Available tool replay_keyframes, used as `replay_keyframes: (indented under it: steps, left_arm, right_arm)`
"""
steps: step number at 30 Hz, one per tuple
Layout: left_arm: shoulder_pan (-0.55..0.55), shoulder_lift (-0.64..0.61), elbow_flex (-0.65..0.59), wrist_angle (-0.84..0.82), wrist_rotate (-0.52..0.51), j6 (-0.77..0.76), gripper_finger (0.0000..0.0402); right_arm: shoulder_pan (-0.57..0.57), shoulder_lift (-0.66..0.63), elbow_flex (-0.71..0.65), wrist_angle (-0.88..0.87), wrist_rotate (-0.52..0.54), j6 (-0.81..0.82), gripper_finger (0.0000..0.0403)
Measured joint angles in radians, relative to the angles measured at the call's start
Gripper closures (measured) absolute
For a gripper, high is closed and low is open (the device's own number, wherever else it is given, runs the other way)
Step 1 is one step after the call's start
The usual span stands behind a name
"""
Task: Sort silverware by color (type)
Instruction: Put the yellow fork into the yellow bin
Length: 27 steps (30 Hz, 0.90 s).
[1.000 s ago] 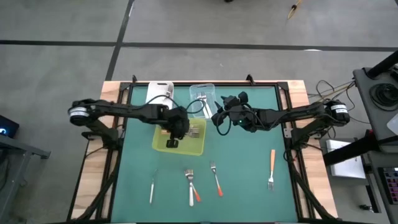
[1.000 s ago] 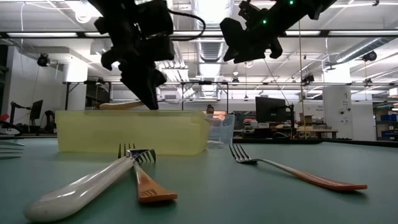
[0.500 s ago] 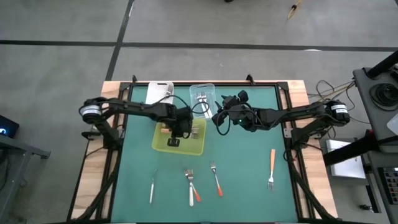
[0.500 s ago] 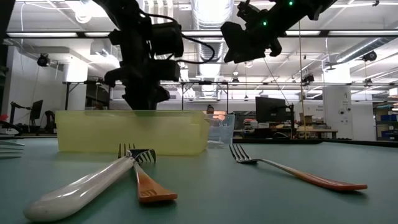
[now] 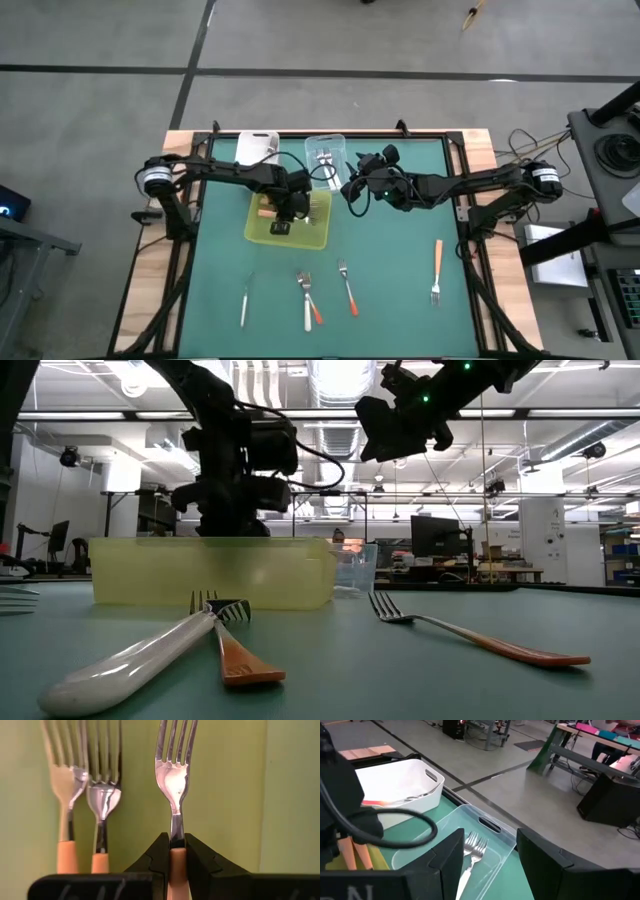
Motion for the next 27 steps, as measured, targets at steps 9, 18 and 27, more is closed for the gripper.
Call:
replay_keyframes:
  steps: [9, 18, 27]
  left_arm:
    - [0.010, 0.041, 0.000, 0.003, -0.002, 0.003, 0.0380]
    - [0.024, 0.051, 0.000, 0.013, -0.024, 0.004, 0.0375]
    - [0.026, 0.051, 0.000, 0.010, -0.036, -0.002, 0.0355]
  right_arm:
    - [-0.001, 0.000, 0.000, 0.000, 0.000, 0.000, 0.0229]
    - [-0.001, 0.000, 0.000, 0.000, 0.000, -0.003, 0.0229]
    - [-0.001, 0.000, 0.000, 0.000, 0.000, -0.008, 0.0229]
